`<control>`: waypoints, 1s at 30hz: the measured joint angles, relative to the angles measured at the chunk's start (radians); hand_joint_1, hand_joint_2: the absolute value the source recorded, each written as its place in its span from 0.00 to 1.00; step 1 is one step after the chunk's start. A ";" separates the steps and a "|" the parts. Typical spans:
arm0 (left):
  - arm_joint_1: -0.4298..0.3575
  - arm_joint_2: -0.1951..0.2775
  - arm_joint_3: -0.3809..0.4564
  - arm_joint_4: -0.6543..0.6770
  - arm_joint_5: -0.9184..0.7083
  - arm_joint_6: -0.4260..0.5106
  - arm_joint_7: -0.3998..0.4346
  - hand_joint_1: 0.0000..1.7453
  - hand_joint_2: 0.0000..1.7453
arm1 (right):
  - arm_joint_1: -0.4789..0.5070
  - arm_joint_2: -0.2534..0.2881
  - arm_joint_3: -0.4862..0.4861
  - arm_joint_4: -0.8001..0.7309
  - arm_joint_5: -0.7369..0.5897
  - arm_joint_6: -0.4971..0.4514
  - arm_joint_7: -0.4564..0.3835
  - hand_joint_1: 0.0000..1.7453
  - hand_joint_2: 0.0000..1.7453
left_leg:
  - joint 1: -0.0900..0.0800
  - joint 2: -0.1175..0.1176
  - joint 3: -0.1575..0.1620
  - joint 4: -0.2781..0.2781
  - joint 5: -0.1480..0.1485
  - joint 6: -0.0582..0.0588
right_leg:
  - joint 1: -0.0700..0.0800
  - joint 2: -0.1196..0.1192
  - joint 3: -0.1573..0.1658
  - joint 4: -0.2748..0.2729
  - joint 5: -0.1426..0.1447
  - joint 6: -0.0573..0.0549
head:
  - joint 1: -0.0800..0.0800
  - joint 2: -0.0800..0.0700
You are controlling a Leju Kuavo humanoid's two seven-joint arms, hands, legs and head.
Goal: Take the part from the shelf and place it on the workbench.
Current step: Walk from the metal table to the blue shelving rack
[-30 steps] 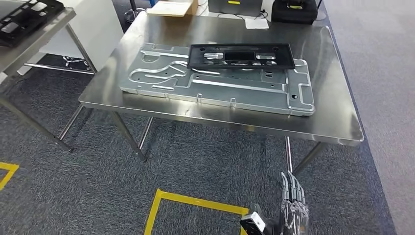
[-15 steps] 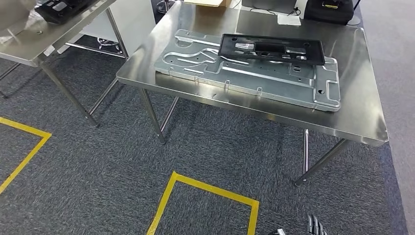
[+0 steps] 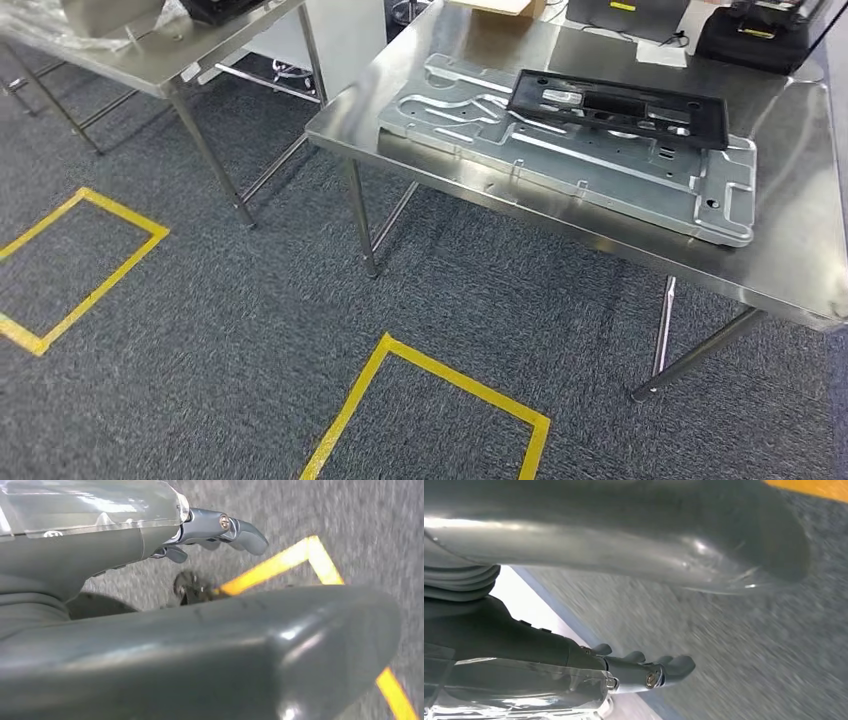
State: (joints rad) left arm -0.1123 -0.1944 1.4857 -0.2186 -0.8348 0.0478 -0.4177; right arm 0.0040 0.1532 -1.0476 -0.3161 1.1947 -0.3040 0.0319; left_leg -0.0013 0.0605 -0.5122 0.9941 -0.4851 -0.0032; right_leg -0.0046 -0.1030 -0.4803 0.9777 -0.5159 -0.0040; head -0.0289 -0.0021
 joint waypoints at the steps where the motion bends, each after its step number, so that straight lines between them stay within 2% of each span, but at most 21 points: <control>1: 0.001 -0.002 -0.004 0.000 -0.006 0.001 0.000 0.00 0.00 | -0.006 -0.004 -0.015 0.009 -0.012 0.012 0.014 0.00 0.00 | -0.002 -0.007 -0.006 -0.002 0.002 0.008 | 0.001 -0.008 0.001 0.000 0.001 0.006 | 0.001 0.000; 2: 0.002 -0.006 -0.008 0.000 -0.013 0.002 0.000 0.00 0.00 | -0.013 -0.008 -0.030 0.015 -0.023 0.023 0.025 0.00 0.00 | 0.000 -0.015 -0.008 -0.008 0.004 0.016 | 0.000 -0.012 0.002 0.001 0.000 0.012 | 0.001 0.000; 4: 0.002 -0.011 -0.017 0.000 -0.025 0.007 -0.002 0.00 0.00 | -0.021 -0.014 -0.055 0.025 -0.041 0.041 0.033 0.00 0.00 | 0.005 -0.031 -0.010 -0.018 0.014 0.032 | -0.002 0.021 -0.010 0.031 -0.026 0.023 | 0.002 0.000; 6: 0.000 -0.016 -0.027 0.000 -0.037 0.016 -0.002 0.00 0.00 | -0.023 -0.020 -0.080 0.034 -0.059 0.058 0.022 0.00 0.00 | 0.004 -0.048 -0.016 -0.023 0.023 0.043 | -0.007 0.076 -0.061 0.141 -0.094 0.029 | 0.004 0.000; 7: 0.000 -0.018 -0.032 0.000 -0.045 0.023 -0.002 0.00 0.00 | -0.023 -0.021 -0.092 0.038 -0.066 0.066 0.012 0.00 0.00 | 0.002 -0.058 -0.021 -0.022 0.026 0.046 | -0.008 0.091 -0.096 0.211 -0.127 0.030 | 0.004 0.000; 8: 0.000 -0.019 -0.037 0.000 -0.053 0.031 0.000 0.00 0.00 | -0.023 -0.022 -0.103 0.042 -0.072 0.073 0.001 0.00 0.00 | 0.001 -0.069 -0.025 -0.020 0.028 0.048 | -0.008 0.097 -0.123 0.266 -0.144 0.030 | 0.004 0.000; 9: 0.001 -0.020 -0.043 0.000 -0.060 0.040 0.001 0.00 0.00 | -0.023 -0.023 -0.112 0.044 -0.075 0.080 -0.009 0.00 0.00 | 0.000 -0.080 -0.028 -0.017 0.029 0.048 | -0.008 0.099 -0.134 0.286 -0.139 0.030 | 0.004 0.000; 10: 0.001 -0.022 -0.049 0.000 -0.067 0.048 0.002 0.00 0.00 | -0.023 -0.024 -0.120 0.046 -0.078 0.085 -0.019 0.00 0.00 | -0.001 -0.093 -0.031 -0.013 0.030 0.047 | -0.009 0.101 -0.127 0.268 -0.114 0.029 | 0.004 0.000; 11: 0.001 -0.023 -0.055 0.000 -0.073 0.055 0.003 0.00 0.00 | -0.023 -0.025 -0.126 0.048 -0.079 0.090 -0.027 0.00 0.00 | -0.001 -0.106 -0.032 -0.008 0.030 0.046 | -0.010 0.107 -0.101 0.212 -0.074 0.028 | 0.005 0.000; 13: 0.000 -0.025 -0.065 0.000 -0.083 0.065 0.003 0.00 0.00 | -0.024 -0.026 -0.136 0.052 -0.080 0.100 -0.038 0.00 0.00 | -0.001 -0.127 -0.037 0.004 0.028 0.040 | -0.012 0.142 -0.042 0.083 -0.015 0.024 | 0.004 0.000; 15: -0.001 -0.026 -0.075 0.000 -0.090 0.069 0.003 0.00 0.00 | -0.026 -0.027 -0.142 0.056 -0.079 0.112 -0.043 0.00 0.00 | -0.002 -0.144 -0.048 0.011 0.030 0.028 | -0.011 0.164 -0.022 0.028 -0.003 0.019 | 0.004 0.000; 17: 0.000 -0.026 -0.082 0.000 -0.095 0.070 0.003 0.00 0.00 | -0.030 -0.029 -0.148 0.060 -0.079 0.132 -0.038 0.00 0.00 | -0.002 -0.159 -0.056 0.011 0.036 0.015 | -0.010 0.149 -0.026 0.026 0.002 0.010 | 0.004 0.000; 19: 0.001 -0.025 -0.088 0.000 -0.099 0.070 0.000 0.00 0.00 | -0.033 -0.033 -0.154 0.063 -0.077 0.154 -0.024 0.00 0.00 | -0.004 -0.136 -0.070 0.037 0.019 0.006 | -0.014 0.129 -0.027 0.021 0.008 -0.003 | 0.001 0.000; 21: 0.000 -0.025 -0.095 0.000 -0.100 0.068 -0.008 0.00 0.00 | -0.034 -0.037 -0.159 0.065 -0.074 0.164 -0.006 0.00 0.00 | -0.002 -0.092 -0.116 0.139 -0.042 -0.002 | -0.015 0.104 -0.030 0.018 0.012 -0.014 | -0.003 0.000; 23: 0.000 -0.025 -0.100 0.000 -0.099 0.065 -0.016 0.00 0.00 | -0.033 -0.043 -0.160 0.066 -0.071 0.170 0.011 0.00 0.00 | 0.004 -0.075 -0.174 0.270 -0.100 -0.009 | -0.011 0.079 -0.034 0.019 0.012 -0.016 | -0.005 0.000; 24: 0.000 -0.025 -0.101 0.000 -0.097 0.064 -0.020 0.00 0.00 | -0.033 -0.046 -0.161 0.067 -0.068 0.173 0.018 0.00 0.00 | 0.006 -0.072 -0.185 0.300 -0.106 -0.011 | -0.010 0.066 -0.035 0.020 0.012 -0.016 | -0.005 0.000; 25: 0.001 -0.025 -0.101 0.000 -0.094 0.064 -0.024 0.00 0.00 | -0.034 -0.049 -0.161 0.068 -0.065 0.177 0.023 0.00 0.00 | 0.007 -0.068 -0.177 0.291 -0.093 -0.012 | -0.009 0.054 -0.036 0.020 0.012 -0.016 | -0.005 0.000; 26: 0.002 -0.025 -0.101 0.000 -0.090 0.064 -0.029 0.00 0.00 | -0.035 -0.052 -0.161 0.068 -0.061 0.180 0.027 0.00 0.00 | 0.008 -0.062 -0.148 0.240 -0.063 -0.010 | -0.009 0.044 -0.035 0.021 0.011 -0.015 | -0.005 0.000; 28: 0.000 -0.025 -0.101 0.000 -0.079 0.064 -0.035 0.00 0.00 | -0.038 -0.056 -0.161 0.070 -0.054 0.187 0.031 0.00 0.00 | 0.003 -0.029 -0.067 0.092 -0.008 -0.001 | -0.006 0.025 -0.031 0.021 0.009 -0.011 | -0.005 0.000; 29: -0.002 -0.025 -0.101 0.000 -0.074 0.065 -0.037 0.00 0.00 | -0.039 -0.059 -0.161 0.070 -0.050 0.191 0.031 0.00 0.00 | -0.001 -0.014 -0.040 0.039 0.006 0.005 | -0.005 0.018 -0.030 0.021 0.008 -0.006 | -0.005 0.000; 30: -0.004 -0.025 -0.101 0.000 -0.070 0.067 -0.038 0.00 0.00 | -0.041 -0.062 -0.161 0.070 -0.046 0.196 0.031 0.00 0.00 | -0.006 -0.005 -0.029 0.012 0.008 0.011 | -0.003 0.010 -0.029 0.022 0.007 -0.001 | -0.005 0.000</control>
State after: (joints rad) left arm -0.1158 -0.2198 1.3845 -0.2186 -0.9044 0.1145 -0.4557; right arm -0.0369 0.0911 -1.2084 -0.2460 1.1492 -0.1084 0.0630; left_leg -0.0072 0.0553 -0.5412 1.0060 -0.4771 0.0074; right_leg -0.0078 -0.0926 -0.5092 0.9994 -0.5084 -0.0046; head -0.0335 -0.0023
